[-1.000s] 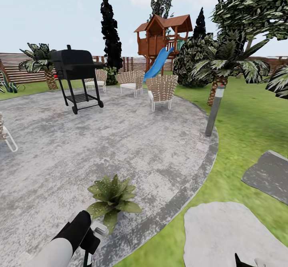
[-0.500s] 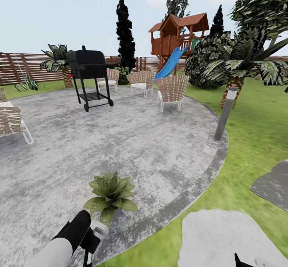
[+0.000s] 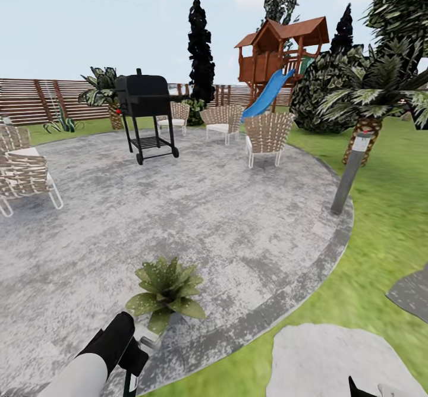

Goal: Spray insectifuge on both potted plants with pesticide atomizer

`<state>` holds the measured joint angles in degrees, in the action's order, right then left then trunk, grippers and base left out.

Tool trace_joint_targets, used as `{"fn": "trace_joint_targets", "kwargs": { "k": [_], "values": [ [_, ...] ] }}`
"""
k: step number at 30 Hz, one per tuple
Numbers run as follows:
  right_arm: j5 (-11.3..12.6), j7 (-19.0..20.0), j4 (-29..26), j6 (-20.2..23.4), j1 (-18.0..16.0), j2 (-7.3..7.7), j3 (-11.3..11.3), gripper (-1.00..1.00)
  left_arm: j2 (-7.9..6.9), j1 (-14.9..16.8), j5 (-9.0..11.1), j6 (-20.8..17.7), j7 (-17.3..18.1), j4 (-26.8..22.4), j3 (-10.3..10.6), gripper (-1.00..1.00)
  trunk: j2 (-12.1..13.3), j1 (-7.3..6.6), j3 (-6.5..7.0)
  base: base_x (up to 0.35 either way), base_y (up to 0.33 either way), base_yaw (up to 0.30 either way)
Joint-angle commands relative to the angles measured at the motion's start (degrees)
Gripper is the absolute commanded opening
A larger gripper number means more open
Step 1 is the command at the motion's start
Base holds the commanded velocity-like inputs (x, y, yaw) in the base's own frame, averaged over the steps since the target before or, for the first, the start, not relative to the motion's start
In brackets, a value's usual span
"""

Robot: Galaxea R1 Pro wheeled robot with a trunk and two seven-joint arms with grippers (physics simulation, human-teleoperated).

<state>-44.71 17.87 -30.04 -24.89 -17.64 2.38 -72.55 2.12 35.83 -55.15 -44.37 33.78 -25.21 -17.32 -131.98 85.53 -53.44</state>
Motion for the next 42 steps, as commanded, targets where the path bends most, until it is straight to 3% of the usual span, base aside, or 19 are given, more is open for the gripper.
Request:
{"fn": "trace_joint_targets", "kwargs": {
  "k": [1,17,29,42],
  "values": [
    [-0.3,0.5,0.0,-0.3,-0.1,-0.01,-0.5,1.0,0.07,0.0,-0.7,-0.1,0.4,-0.1,-0.4,-1.0,0.0,-0.01,-0.06,0.002,-0.001,0.179],
    [-0.3,0.5,0.0,-0.3,-0.1,-0.01,-0.5,1.0,0.16,0.0,-0.7,-0.1,0.4,-0.1,-0.4,-1.0,0.0,-0.01,-0.06,0.081,-0.09,0.265],
    [-0.3,0.5,0.0,-0.3,-0.1,-0.01,-0.5,1.0,0.16,0.0,-0.7,-0.1,0.4,0.0,-0.4,-1.0,0.0,-0.01,-0.06,0.115,-0.244,0.019],
    [-0.3,0.5,0.0,-0.3,-0.1,0.06,-0.5,1.0,0.11,0.0,-0.7,-0.1,0.4,-0.3,-0.5,-1.0,0.0,-0.01,-0.06,-0.103,-0.146,0.002]
  ]
}}
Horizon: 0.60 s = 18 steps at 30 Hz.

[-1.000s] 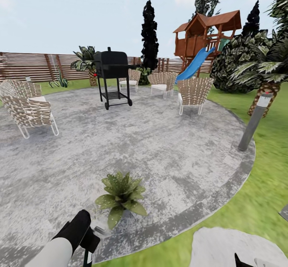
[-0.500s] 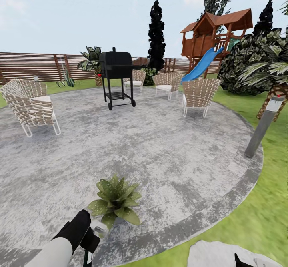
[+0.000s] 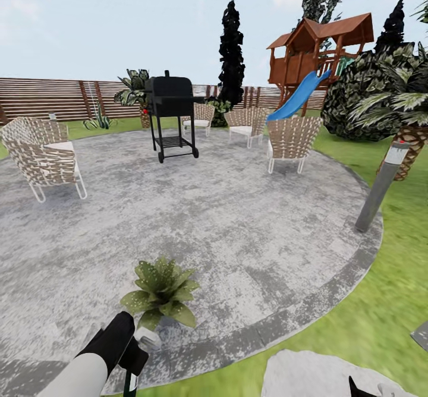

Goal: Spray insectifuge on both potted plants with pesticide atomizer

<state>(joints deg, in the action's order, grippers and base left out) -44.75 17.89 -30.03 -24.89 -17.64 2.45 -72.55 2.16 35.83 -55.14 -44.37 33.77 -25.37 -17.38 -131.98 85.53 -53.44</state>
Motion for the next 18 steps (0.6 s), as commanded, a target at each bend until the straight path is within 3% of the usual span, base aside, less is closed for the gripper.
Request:
{"fn": "trace_joint_targets", "kwargs": {
  "k": [1,7,18],
  "values": [
    [-0.3,0.5,0.0,-0.3,-0.1,-0.04,-0.5,1.0,0.09,0.0,-0.7,-0.1,0.4,-0.1,-0.4,-1.0,0.0,-0.01,-0.06,-0.005,-0.004,0.088],
    [-0.3,0.5,0.0,-0.3,-0.1,-0.08,-0.5,1.0,0.12,0.0,-0.7,-0.1,0.4,-0.1,-0.4,-1.0,0.0,-0.01,-0.06,0.004,-0.03,0.245],
    [-0.3,0.5,0.0,-0.3,-0.1,-0.08,-0.5,1.0,0.12,0.0,-0.7,-0.1,0.4,0.0,-0.4,-1.0,0.0,-0.01,-0.06,0.082,-0.249,0.279]
  ]
}}
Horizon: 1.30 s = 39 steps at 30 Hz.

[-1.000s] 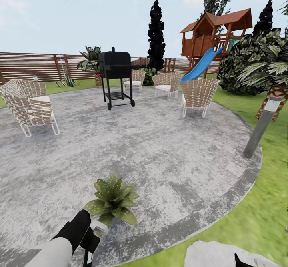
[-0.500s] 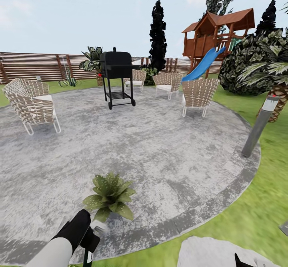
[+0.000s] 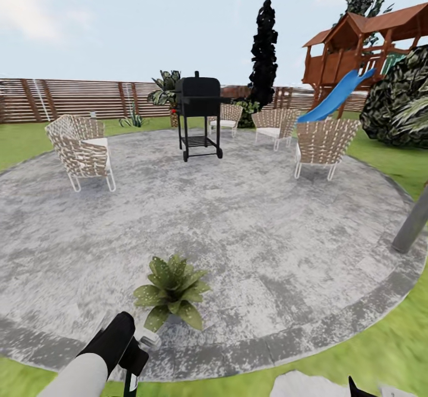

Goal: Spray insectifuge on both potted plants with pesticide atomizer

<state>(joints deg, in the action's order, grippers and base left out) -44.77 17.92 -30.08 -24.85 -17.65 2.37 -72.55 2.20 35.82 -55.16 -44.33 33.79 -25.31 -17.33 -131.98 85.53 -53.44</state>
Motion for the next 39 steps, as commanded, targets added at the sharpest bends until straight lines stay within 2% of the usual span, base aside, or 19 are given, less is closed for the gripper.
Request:
{"fn": "trace_joint_targets", "kwargs": {
  "k": [1,17,19,20,24,39],
  "values": [
    [-0.3,0.5,0.0,-0.3,-0.1,0.0,-0.5,1.0,0.08,0.0,-0.7,-0.1,0.4,-0.1,-0.4,-1.0,0.0,0.0,-0.06,0.088,-0.264,0.279],
    [-0.3,0.5,0.0,-0.3,-0.1,0.0,-0.5,1.0,0.5,0.0,-0.6,-0.1,0.4,-0.1,-0.4,-1.0,0.0,0.0,-0.06,0.101,-0.262,0.246],
    [-0.3,0.5,-0.1,-0.3,-0.1,0.0,-0.5,1.0,1.5,0.0,-0.6,-0.1,0.4,-0.1,-0.4,-1.0,0.0,0.0,-0.06,0.051,-0.13,0.029],
    [-0.3,0.5,-0.1,-0.3,-0.1,0.0,-0.5,1.0,2.69,0.0,-0.6,-0.1,0.4,-0.1,-0.3,-1.0,0.0,0.0,-0.06,0.014,-0.036,0.008],
    [-0.2,0.5,-0.2,-0.3,-0.1,0.0,-0.6,1.0,5.94,0.8,-0.6,-0.3,0.4,-0.4,0.0,-1.0,0.0,0.0,-0.06,0.004,-0.011,0.002],
    [-0.2,0.5,-0.2,-0.3,-0.1,0.0,-0.6,1.0,7.12,0.4,-0.5,-0.2,1.3,-0.9,-0.3,-1.0,0.0,0.0,-0.06,0.0,0.0,0.0]
  ]
}}
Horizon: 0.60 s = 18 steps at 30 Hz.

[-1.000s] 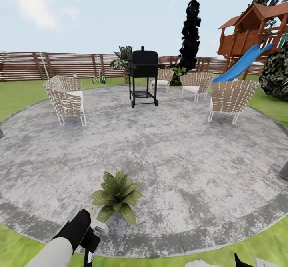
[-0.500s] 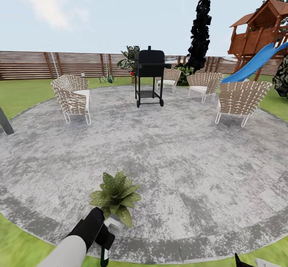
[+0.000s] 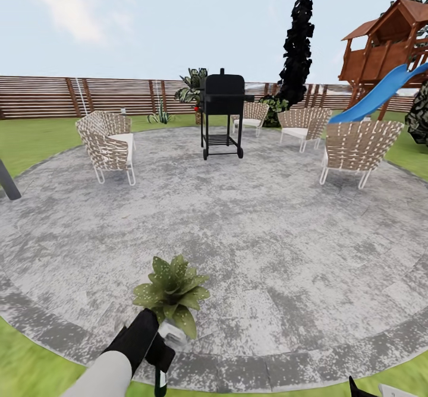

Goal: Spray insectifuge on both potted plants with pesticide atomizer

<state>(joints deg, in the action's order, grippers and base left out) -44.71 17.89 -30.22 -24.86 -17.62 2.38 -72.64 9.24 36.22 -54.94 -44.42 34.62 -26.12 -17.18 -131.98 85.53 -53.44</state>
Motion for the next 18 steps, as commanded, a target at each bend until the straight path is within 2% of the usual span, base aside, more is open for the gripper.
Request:
{"fn": "trace_joint_targets", "kwargs": {
  "k": [1,2,5,8,18],
  "values": [
    [-0.3,0.5,0.0,-0.3,-0.1,-0.01,-0.5,1.0,0.41,0.0,-0.7,0.0,0.5,-0.1,-0.4,-1.0,0.0,-0.01,-0.06,0.0,0.0,0.0],
    [-0.3,0.5,0.0,-0.3,-0.1,-0.01,-0.5,1.0,0.58,0.0,-0.5,0.2,0.6,-0.1,-0.4,-1.0,0.0,-0.01,-0.06,0.0,0.0,0.0],
    [-0.3,0.5,0.0,-0.3,-0.1,-0.01,-0.5,1.0,0.76,0.0,1.4,5.3,1.1,0.1,-0.4,-1.0,0.0,-0.01,-0.06,0.0,0.0,0.0],
    [-0.3,0.5,0.0,-0.3,-0.1,-0.01,-0.5,1.0,0.51,-0.1,1.9,7.8,2.1,0.3,-0.3,-1.0,0.0,-0.01,-0.06,0.0,0.0,0.0],
    [-0.3,0.5,0.0,-0.3,-0.1,-0.01,-0.5,1.0,0.01,-0.3,1.3,8.1,1.9,0.4,0.1,-1.0,0.0,-0.01,-0.06,-0.007,0.0,0.0]
  ]
}}
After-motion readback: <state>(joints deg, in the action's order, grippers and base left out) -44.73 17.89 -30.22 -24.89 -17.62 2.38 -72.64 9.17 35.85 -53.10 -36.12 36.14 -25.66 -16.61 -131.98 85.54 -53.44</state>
